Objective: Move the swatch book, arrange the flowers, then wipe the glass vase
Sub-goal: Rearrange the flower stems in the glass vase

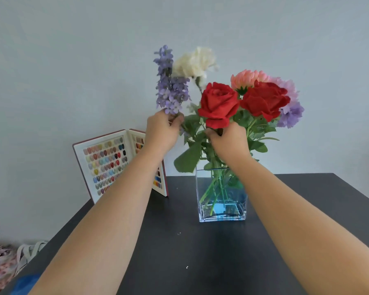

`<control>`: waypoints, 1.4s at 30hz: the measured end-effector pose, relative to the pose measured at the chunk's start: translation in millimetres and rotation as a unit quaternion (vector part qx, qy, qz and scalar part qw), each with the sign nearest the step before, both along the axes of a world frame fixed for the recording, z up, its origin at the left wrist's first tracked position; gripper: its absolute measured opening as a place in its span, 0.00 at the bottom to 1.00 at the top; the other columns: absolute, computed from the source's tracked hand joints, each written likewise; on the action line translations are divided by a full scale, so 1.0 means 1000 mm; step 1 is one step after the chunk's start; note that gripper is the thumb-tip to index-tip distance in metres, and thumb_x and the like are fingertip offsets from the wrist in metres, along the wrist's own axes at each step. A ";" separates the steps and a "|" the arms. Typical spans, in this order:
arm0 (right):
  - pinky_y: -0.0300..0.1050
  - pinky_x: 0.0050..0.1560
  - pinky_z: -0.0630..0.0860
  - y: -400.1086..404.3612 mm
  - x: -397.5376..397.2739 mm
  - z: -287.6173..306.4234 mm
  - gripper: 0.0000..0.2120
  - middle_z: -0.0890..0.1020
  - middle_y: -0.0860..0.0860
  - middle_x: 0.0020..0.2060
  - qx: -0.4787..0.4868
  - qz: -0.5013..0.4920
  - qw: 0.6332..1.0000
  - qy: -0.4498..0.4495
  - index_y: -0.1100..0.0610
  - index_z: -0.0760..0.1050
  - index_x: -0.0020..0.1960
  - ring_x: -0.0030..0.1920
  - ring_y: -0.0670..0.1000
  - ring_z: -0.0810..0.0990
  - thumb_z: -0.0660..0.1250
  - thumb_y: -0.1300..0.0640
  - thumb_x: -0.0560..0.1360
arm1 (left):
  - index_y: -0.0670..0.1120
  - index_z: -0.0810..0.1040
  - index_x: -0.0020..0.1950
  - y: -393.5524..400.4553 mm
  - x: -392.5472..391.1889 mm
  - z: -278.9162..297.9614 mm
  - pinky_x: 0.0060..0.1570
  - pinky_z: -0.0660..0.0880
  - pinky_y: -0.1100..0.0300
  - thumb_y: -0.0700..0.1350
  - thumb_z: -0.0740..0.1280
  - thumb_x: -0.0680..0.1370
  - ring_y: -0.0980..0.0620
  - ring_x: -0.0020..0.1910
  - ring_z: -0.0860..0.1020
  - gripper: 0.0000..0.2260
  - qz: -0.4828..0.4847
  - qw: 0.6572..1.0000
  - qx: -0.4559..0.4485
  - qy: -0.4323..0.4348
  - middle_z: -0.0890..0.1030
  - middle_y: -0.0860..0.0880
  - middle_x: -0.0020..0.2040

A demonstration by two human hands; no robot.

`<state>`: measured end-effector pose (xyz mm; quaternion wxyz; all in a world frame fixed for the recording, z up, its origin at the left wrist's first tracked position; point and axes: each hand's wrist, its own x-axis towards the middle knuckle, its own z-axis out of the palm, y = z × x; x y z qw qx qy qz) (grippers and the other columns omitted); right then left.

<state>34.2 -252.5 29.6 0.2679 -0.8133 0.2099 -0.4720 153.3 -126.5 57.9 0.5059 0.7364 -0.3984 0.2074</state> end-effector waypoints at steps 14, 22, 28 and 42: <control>0.52 0.38 0.78 -0.004 -0.006 -0.005 0.15 0.82 0.62 0.34 0.045 0.006 0.999 0.014 0.59 0.69 0.35 0.36 0.62 0.80 0.70 0.54 0.74 | 0.39 0.82 0.46 -0.030 -0.010 -0.037 0.43 0.75 0.56 0.45 0.68 0.78 0.45 0.40 0.82 0.09 -0.011 0.995 0.096 -0.004 0.85 0.44 0.39; 0.39 0.39 0.71 0.004 -0.004 -0.021 0.18 0.82 0.53 0.43 0.036 0.040 0.999 0.008 0.57 0.76 0.61 0.35 0.48 0.75 0.71 0.58 0.72 | 0.54 0.81 0.53 -0.023 -0.009 -0.068 0.52 0.80 0.43 0.42 0.68 0.77 0.46 0.43 0.84 0.08 -0.116 0.981 -0.021 0.156 0.86 0.47 0.47; 0.22 0.41 0.71 0.011 -0.044 -0.061 0.23 0.83 0.46 0.47 0.073 0.099 0.990 -0.068 0.50 0.73 0.67 0.43 0.39 0.80 0.66 0.63 0.74 | 0.53 0.81 0.62 -0.005 -0.013 -0.097 0.59 0.77 0.48 0.50 0.64 0.80 0.56 0.51 0.82 0.12 -0.080 0.977 -0.062 0.190 0.84 0.58 0.49; 0.54 0.66 0.68 -0.053 -0.057 -0.076 0.44 0.69 0.51 0.68 0.238 0.080 0.968 0.000 0.49 0.52 0.75 0.68 0.50 0.67 0.69 0.35 0.69 | 0.69 0.79 0.55 0.001 -0.028 -0.110 0.45 0.74 0.69 0.59 0.62 0.77 0.65 0.51 0.80 0.10 -0.187 0.949 0.017 0.253 0.83 0.65 0.50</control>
